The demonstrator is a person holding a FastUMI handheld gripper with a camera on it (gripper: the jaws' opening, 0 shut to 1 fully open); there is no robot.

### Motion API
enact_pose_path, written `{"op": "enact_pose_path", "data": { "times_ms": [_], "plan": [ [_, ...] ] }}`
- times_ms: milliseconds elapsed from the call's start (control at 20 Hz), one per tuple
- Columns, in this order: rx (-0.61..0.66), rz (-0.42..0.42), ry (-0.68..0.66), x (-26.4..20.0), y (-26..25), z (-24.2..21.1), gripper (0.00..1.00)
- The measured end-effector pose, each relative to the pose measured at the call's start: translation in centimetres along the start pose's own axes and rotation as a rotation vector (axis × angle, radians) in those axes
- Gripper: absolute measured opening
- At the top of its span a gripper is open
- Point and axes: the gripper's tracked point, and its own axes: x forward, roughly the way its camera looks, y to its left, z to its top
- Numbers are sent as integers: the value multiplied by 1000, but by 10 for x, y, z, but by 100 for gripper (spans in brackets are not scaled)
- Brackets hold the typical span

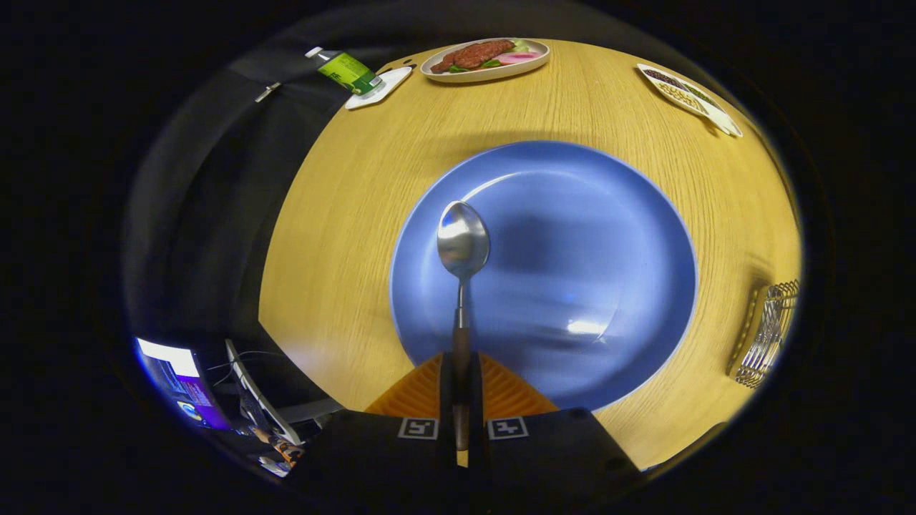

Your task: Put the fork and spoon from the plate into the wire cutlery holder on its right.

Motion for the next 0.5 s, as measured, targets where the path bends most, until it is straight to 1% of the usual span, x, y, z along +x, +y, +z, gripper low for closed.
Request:
{"op": "enact_pose_path", "data": {
  "times_ms": [50,200,500],
  "plan": [
    [-2,10,0,-2,1,-1,7],
    [-17,23,-15,-14,0,-1,7],
    [-30,14,-63,-68,-23,0,7]
  ]
}}
